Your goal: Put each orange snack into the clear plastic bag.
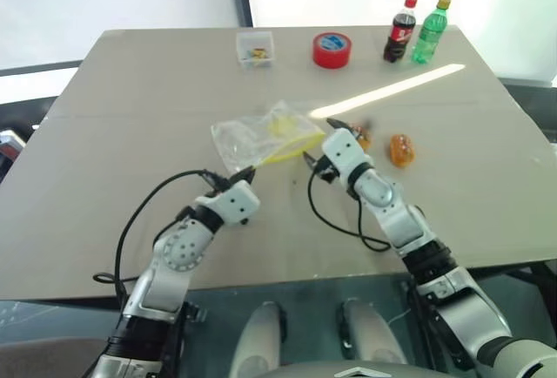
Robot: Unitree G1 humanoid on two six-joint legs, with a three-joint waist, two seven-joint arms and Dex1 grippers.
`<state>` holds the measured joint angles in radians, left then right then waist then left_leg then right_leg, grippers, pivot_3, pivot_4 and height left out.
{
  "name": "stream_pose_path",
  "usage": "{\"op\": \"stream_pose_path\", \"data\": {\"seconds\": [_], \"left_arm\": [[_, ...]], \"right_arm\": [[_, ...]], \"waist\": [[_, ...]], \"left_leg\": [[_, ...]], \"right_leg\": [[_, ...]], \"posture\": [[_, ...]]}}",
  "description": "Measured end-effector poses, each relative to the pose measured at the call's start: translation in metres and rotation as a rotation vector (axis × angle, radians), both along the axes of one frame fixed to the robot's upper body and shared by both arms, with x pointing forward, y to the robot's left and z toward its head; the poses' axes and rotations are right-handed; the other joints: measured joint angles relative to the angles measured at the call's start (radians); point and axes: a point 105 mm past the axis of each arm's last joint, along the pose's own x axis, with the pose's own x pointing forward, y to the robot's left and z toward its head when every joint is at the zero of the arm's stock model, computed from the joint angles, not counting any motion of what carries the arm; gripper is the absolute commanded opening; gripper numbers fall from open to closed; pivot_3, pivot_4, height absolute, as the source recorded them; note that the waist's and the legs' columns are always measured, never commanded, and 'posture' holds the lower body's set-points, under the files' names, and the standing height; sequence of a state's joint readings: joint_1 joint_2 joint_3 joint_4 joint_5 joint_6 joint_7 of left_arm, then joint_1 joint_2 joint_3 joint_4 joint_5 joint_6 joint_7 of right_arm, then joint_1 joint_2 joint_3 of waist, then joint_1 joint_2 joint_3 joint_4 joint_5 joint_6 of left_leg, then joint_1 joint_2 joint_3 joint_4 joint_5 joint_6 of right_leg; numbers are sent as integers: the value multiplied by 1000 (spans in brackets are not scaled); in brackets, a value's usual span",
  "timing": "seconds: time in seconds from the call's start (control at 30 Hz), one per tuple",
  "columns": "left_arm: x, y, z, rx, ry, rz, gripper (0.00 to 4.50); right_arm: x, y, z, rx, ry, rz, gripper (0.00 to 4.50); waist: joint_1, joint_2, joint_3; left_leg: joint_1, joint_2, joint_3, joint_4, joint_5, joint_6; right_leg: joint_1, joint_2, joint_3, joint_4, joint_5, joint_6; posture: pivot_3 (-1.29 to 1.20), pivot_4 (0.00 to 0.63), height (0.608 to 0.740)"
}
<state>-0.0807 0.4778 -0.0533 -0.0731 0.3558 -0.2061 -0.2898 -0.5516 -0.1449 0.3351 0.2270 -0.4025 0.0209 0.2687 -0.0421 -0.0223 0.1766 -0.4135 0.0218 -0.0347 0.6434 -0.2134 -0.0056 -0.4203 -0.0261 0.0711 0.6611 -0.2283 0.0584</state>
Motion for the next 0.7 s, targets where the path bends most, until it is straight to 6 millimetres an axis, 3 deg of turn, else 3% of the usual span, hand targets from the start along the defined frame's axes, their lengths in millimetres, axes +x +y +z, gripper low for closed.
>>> {"op": "stream_pose_path", "data": {"seconds": [0.03, 0.27, 0.63, 0.7], "left_arm": [[0, -1, 0, -8, 3, -3, 0], [-2, -10, -2, -42, 28, -43, 0], [-2, -14, 1, -60, 42, -42, 0], [-2, -15, 1, -78, 45, -38, 0]], "right_arm": [[-1, 1, -2, 3, 7, 3, 3662], [4, 5, -5, -5, 29, 8, 162], [13, 13, -8, 4, 50, 15, 58], [14, 11, -8, 93, 106, -14, 58]], "waist": [[0, 0, 0], [0, 0, 0], [0, 0, 0], [0, 0, 0]], "left_leg": [[0, 0, 0, 0, 0, 0], [0, 0, 0, 0, 0, 0], [0, 0, 0, 0, 0, 0], [0, 0, 0, 0, 0, 0]], "right_leg": [[0, 0, 0, 0, 0, 0], [0, 0, 0, 0, 0, 0], [0, 0, 0, 0, 0, 0], [0, 0, 0, 0, 0, 0]], "posture": [[0, 150, 740], [0, 150, 740], [0, 150, 740], [0, 150, 740]]}}
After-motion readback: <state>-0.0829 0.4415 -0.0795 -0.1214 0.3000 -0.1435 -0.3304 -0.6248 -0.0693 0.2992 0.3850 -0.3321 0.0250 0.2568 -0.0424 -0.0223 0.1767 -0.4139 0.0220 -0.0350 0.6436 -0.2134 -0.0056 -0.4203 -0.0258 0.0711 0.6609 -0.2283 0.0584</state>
